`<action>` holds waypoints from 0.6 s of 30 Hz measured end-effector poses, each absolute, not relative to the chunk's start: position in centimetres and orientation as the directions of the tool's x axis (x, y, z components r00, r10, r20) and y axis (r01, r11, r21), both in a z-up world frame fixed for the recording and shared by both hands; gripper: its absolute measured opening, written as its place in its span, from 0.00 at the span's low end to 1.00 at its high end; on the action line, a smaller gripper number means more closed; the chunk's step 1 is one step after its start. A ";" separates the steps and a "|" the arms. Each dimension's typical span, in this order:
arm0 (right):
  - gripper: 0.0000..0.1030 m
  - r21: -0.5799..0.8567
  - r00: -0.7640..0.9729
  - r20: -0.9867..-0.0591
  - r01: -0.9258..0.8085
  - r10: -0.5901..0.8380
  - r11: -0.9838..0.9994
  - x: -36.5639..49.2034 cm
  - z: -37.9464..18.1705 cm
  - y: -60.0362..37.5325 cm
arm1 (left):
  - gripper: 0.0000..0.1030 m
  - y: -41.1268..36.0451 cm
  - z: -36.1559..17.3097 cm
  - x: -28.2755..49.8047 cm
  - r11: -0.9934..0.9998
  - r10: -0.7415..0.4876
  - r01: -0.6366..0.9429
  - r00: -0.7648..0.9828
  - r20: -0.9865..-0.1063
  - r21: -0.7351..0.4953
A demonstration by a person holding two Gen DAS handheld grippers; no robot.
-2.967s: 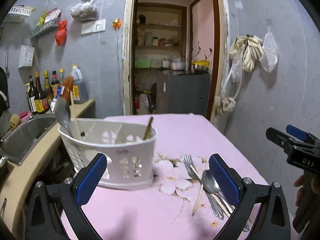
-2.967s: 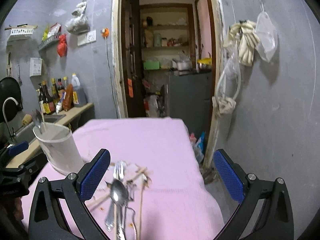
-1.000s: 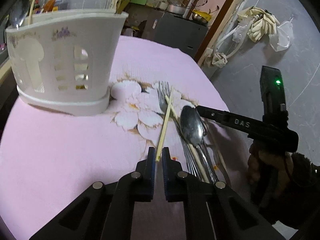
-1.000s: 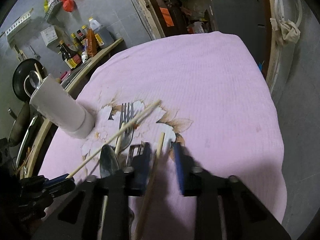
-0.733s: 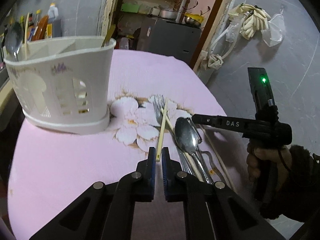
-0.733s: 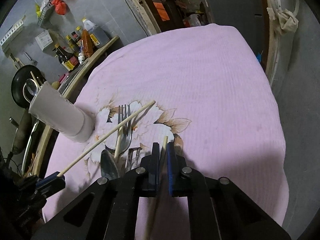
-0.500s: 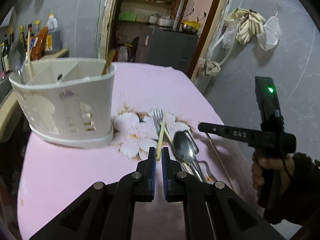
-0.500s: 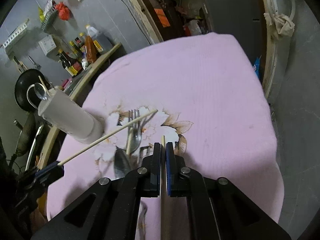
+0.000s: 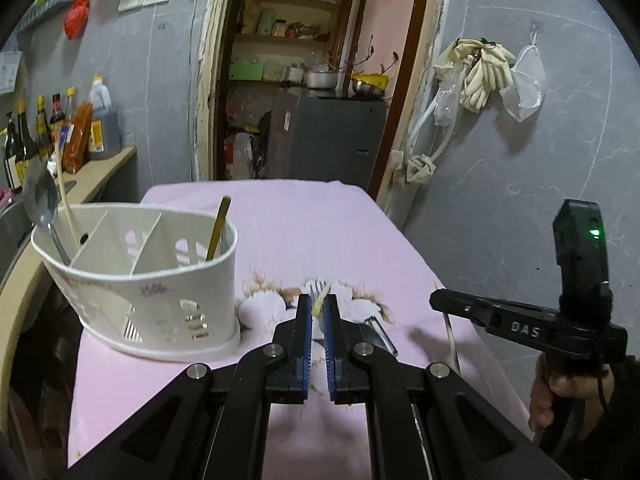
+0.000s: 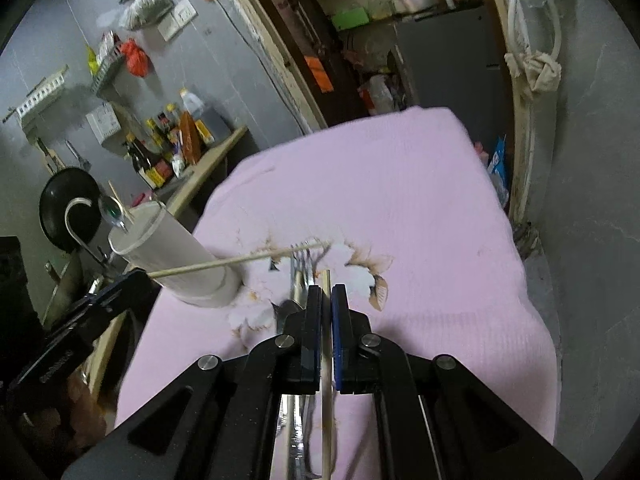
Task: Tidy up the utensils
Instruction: 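Lift both chopsticks up and carry them over the white caddy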
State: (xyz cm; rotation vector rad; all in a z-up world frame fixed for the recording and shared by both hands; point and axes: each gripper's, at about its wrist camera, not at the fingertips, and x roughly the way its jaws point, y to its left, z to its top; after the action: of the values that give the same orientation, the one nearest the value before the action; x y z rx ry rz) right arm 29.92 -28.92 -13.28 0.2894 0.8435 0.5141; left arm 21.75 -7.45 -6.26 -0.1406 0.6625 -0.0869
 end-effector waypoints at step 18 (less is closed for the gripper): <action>0.04 0.395 0.739 -0.428 -0.365 0.520 0.843 25.5 -3.5 -27.3 | 0.05 -3.5 -0.3 19.6 0.973 -0.199 0.092 0.800 -0.566 -0.213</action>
State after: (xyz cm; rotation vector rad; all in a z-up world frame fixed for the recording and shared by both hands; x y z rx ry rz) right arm 25.46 -27.26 -3.52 0.2953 0.5546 0.4937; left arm 19.57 -3.54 -0.27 -0.1784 0.6248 -0.1572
